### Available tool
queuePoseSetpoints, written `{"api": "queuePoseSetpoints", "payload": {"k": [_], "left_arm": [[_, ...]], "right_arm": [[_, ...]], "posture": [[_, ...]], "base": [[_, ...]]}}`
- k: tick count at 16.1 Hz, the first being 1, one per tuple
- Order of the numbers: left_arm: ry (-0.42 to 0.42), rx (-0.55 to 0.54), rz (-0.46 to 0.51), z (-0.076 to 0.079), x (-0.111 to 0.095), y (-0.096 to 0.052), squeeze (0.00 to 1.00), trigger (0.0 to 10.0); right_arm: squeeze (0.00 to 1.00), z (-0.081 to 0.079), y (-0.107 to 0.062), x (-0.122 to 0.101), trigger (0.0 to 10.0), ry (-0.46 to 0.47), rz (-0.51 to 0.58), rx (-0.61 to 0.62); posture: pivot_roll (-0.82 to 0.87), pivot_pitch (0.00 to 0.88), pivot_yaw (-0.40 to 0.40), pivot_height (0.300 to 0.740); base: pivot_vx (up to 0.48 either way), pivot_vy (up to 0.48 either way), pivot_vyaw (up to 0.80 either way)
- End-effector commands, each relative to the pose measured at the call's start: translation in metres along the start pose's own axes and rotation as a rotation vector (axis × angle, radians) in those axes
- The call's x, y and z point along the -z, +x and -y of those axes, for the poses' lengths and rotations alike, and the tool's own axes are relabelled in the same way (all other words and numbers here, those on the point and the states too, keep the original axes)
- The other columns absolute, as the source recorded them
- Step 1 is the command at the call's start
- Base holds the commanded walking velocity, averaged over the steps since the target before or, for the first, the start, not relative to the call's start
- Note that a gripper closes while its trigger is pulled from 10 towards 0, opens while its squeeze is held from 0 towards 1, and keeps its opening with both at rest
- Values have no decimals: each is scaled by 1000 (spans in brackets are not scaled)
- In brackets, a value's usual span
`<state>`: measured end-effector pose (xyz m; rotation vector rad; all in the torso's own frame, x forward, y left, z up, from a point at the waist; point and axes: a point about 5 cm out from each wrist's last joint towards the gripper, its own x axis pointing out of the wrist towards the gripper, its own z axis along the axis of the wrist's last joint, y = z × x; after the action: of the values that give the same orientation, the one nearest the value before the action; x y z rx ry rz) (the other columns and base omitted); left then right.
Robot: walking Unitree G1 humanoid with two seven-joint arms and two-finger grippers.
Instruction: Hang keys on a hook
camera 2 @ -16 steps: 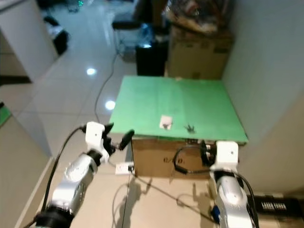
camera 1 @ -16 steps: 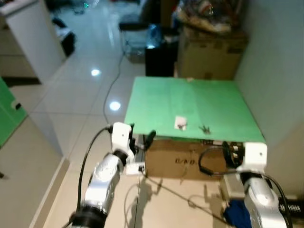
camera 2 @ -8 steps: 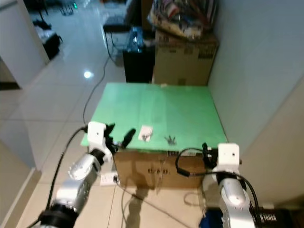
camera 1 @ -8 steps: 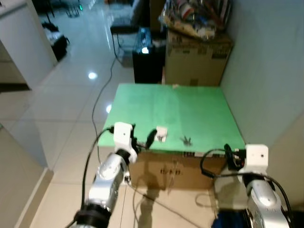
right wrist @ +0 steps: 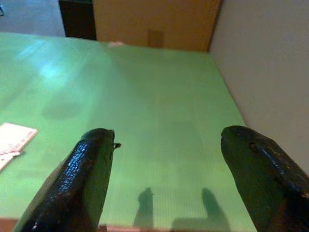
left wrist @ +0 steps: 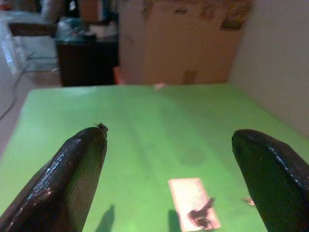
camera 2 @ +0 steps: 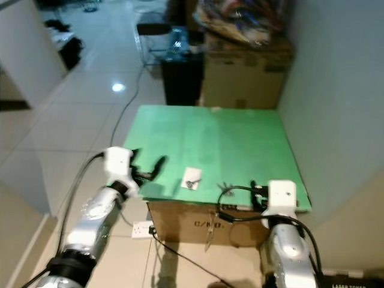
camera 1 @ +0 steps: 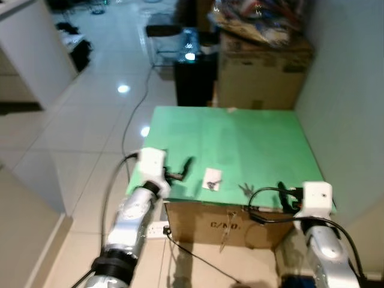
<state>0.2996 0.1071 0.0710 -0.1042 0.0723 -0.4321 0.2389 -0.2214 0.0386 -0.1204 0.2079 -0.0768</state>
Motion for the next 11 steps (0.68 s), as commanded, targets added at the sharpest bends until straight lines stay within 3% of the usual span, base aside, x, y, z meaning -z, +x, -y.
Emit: {"api": "queuePoseSetpoints", "payload": {"k": [1, 6, 11], "left_arm": [[21, -21, -11, -10, 0, -6, 0, 10000], [81, 60, -13, 4, 2, -5, 0, 10000], [111, 75, -52, 2, 3, 4, 0, 10000]], "right_arm": [[0, -6, 0, -1, 10000, 9, 8, -12], [0, -5, 0, 3, 10000, 14, -8, -6], [0, 4, 12, 29, 10000, 34, -167, 21]], "posture": [[-95, 0, 39, 740], [-101, 0, 44, 740], [-89, 0, 55, 740]], "base": [[469, 0, 0], [473, 0, 0], [0, 0, 0]]}}
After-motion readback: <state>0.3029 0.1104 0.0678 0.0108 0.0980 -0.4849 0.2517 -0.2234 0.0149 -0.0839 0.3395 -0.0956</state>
